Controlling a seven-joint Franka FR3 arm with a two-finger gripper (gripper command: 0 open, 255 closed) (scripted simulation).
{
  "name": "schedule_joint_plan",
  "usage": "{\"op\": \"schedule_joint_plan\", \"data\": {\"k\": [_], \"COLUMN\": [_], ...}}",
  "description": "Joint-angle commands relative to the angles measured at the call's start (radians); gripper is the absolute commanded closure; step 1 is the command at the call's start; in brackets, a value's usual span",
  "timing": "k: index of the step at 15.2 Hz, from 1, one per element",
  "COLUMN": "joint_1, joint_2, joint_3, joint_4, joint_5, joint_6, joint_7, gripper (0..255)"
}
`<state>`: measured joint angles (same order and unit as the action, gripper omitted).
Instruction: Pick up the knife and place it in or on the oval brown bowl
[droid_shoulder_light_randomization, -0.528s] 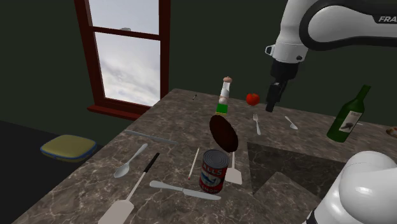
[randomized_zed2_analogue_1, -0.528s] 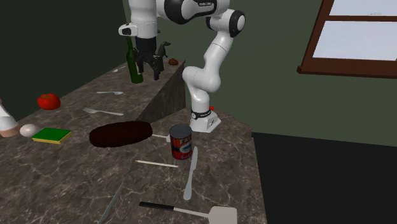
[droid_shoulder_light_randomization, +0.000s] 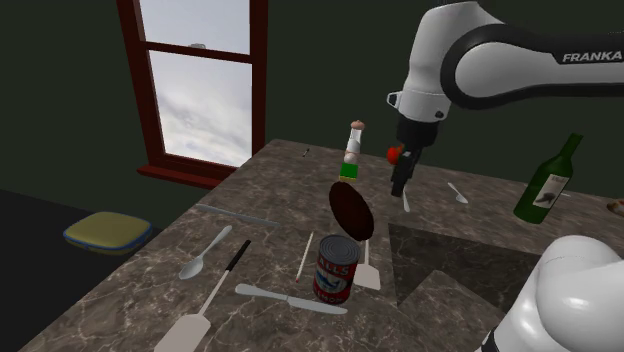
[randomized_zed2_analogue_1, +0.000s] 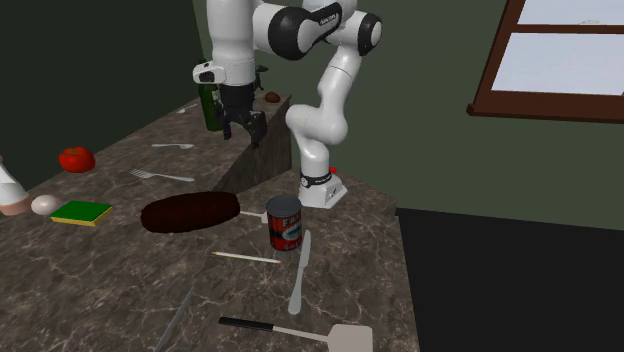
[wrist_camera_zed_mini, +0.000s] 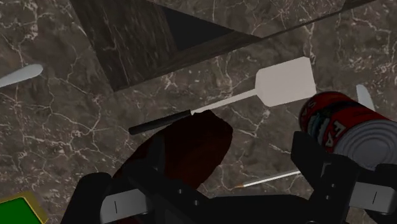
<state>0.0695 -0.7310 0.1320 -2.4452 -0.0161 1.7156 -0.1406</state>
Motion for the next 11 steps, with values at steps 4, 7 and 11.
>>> {"op": "schedule_joint_plan", "data": {"k": [4, 7, 11], "joint_1": [0.056, 0.087, 0.127], "joint_2": [0.095, 0.157, 0.249], "joint_3": [0.062, 0.1, 0.152], "joint_4": [-0.023, -0.028, -0.024], "joint_5": [0.053, 0.081, 0.111], "joint_6": [0.118, 0.186, 0.277], "joint_7": [0.018, 0.027, 0.04], "gripper": [0, 0, 0]}}
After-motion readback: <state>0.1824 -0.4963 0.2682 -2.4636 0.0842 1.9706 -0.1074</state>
